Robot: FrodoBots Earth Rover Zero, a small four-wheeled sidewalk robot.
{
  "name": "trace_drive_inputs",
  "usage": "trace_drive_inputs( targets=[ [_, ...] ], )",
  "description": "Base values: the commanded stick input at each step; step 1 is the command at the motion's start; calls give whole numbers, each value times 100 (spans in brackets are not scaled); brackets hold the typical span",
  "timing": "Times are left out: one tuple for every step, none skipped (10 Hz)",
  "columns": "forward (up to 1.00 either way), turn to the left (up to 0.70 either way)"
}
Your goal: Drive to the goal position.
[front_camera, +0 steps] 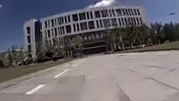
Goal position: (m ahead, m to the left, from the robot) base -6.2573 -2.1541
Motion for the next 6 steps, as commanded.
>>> trace_drive_inputs(
  targets=[
    [70, 1],
    [70, 1],
    [70, 1],
    [70, 1],
    [70, 1],
    [70, 1]
  ],
)
